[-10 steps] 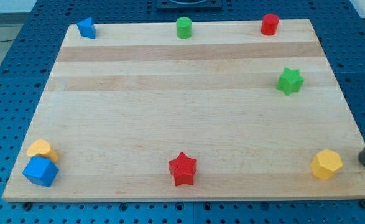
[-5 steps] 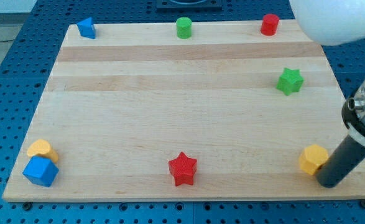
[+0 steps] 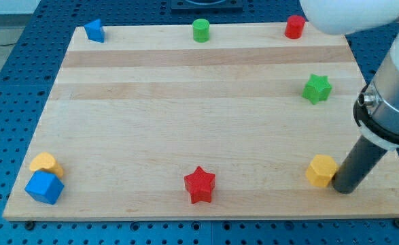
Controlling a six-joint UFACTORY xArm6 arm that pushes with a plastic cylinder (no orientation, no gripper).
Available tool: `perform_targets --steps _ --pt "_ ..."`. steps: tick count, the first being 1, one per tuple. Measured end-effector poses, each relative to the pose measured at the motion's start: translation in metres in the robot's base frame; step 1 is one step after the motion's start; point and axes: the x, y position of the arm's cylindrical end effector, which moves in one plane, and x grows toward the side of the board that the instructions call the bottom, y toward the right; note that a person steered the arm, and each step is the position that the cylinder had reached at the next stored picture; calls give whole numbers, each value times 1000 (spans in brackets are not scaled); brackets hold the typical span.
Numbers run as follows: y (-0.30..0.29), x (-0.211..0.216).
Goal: Move yellow hexagon right to the red star at bottom center
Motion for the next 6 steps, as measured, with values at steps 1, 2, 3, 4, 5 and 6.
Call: perform_targets --steps 1,2,3,4,5,6 --pt "7 -11" --pt "-3 -23" --pt "-39 -23" --pt "-72 -22" --pt "-74 -37" --pt "-84 -44"
